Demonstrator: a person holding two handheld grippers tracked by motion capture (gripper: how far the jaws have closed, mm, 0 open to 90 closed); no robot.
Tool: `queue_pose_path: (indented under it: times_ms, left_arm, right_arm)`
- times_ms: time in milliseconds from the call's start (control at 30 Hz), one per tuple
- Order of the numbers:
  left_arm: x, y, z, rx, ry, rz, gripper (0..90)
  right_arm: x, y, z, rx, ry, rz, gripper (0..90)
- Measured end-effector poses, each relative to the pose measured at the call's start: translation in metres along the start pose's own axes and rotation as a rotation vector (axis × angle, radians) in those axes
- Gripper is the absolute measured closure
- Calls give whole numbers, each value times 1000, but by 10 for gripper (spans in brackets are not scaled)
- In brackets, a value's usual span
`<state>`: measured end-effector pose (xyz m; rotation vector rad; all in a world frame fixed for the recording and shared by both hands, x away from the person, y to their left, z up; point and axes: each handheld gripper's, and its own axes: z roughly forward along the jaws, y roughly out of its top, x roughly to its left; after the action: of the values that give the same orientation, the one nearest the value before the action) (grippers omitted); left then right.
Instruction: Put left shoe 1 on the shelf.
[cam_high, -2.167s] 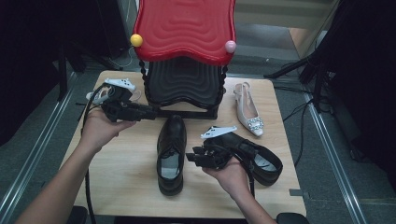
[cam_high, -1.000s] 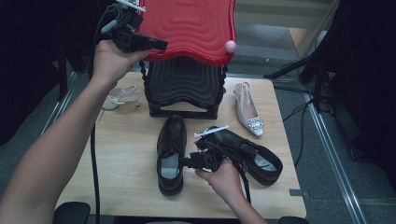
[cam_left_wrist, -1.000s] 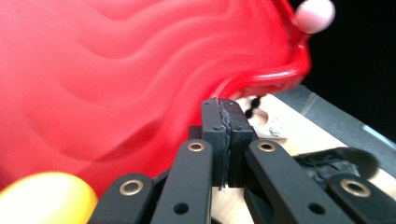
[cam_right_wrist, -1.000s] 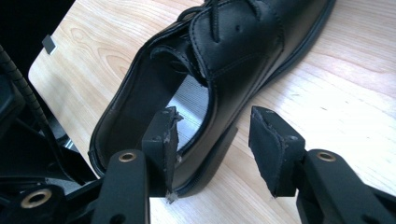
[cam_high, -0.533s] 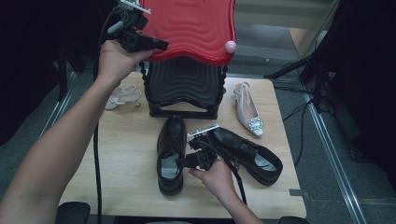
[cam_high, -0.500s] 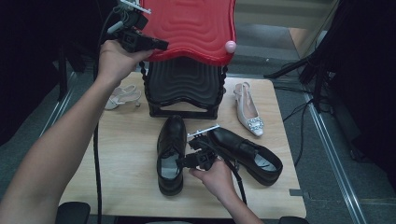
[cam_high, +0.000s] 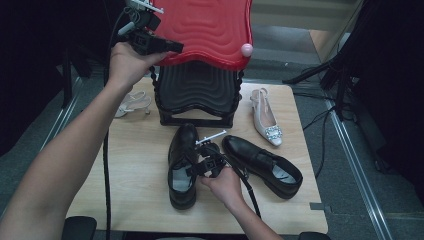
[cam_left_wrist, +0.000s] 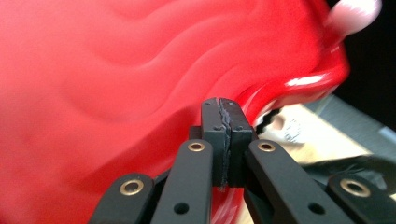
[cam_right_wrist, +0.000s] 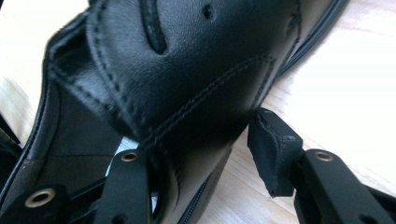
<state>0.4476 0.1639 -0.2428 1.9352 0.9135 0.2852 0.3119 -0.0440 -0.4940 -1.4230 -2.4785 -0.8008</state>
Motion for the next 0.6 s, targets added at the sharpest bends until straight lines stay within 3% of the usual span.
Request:
queue_pose_path:
  times_ms: [100, 200, 300, 433, 600]
  left_arm:
    - [-6, 5, 5, 13, 5, 24, 897]
    - [-7, 9, 10, 10, 11, 8, 894]
    - [-11, 12, 13, 16, 15, 24, 895]
    - [-12, 14, 16, 17, 15, 33, 895]
    - [-10, 15, 16, 25, 16, 23, 898]
  right_arm:
    - [0, 2, 0, 9, -8, -2, 575]
    - [-3, 3, 0, 16, 4, 7, 599]
    - [-3, 4, 0, 21, 9, 9, 623]
    - [-2, 5, -2, 34, -15, -4, 697]
    - [-8, 8, -5, 31, -9, 52, 797]
